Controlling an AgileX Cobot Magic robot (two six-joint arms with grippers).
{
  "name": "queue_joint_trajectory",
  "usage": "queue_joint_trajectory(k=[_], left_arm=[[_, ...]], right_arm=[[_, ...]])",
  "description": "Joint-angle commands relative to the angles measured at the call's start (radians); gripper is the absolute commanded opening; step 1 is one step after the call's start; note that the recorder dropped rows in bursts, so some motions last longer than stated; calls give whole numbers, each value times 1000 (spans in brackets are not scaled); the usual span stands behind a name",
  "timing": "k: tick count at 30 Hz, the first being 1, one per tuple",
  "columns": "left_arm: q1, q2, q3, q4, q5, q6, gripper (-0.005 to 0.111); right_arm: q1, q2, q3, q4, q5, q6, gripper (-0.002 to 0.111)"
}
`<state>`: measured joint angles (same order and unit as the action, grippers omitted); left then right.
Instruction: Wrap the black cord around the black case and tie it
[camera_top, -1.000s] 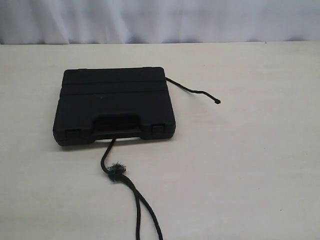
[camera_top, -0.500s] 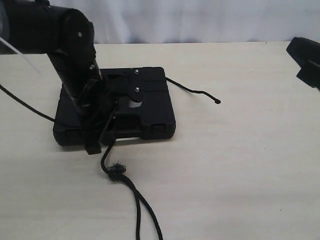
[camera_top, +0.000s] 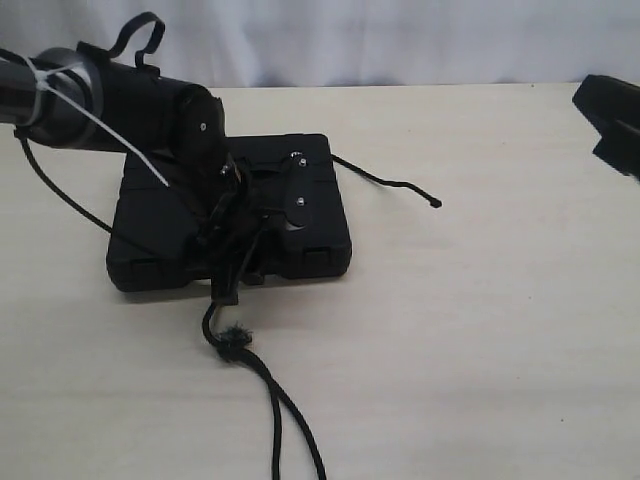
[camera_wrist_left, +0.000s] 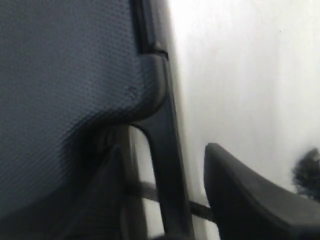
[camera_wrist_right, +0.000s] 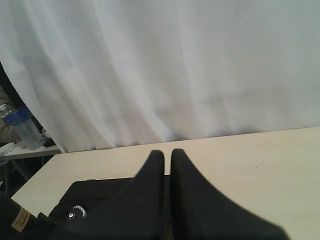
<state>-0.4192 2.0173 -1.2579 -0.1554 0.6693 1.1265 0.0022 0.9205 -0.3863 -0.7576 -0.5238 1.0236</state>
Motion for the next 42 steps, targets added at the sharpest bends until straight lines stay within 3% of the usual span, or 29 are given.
queue_joint_trajectory(k=[1, 3, 4, 6, 7, 14, 21, 27, 30, 34, 37, 42], left_arm=[[0, 40, -5, 47, -78, 5, 50], [0, 40, -5, 49, -79, 5, 45], [0, 37, -5, 51, -64, 5, 28], [0, 23, -5, 73, -48, 5, 5], [0, 12, -5, 79, -41, 8, 0], [0, -88, -5, 132, 30, 33, 0], [0, -184, -5, 205, 95, 77, 0], [0, -242, -5, 233, 132, 77, 0], [0, -255, -5, 233, 151, 81, 0], [0, -264, -5, 258, 172, 81, 0], [0, -264, -5, 258, 173, 81, 0], [0, -264, -5, 258, 168, 81, 0]], right_arm=[[-1, 2, -7, -10, -4, 1, 4], [-1, 2, -7, -10, -4, 1, 4], [-1, 2, -7, -10, -4, 1, 4], [-1, 2, -7, -10, -4, 1, 4], [-1, 2, -7, -10, -4, 1, 4], [-1, 49, -7, -10, -31, -12, 4], [-1, 131, -17, -13, -227, -354, 8], [1, 230, -97, -161, -241, -381, 33], [33, 290, -166, -272, -254, -394, 53], [113, 380, -234, -271, -200, -440, 77], [166, 456, -261, -269, -132, -449, 87], [185, 537, -294, -259, -201, -500, 88]])
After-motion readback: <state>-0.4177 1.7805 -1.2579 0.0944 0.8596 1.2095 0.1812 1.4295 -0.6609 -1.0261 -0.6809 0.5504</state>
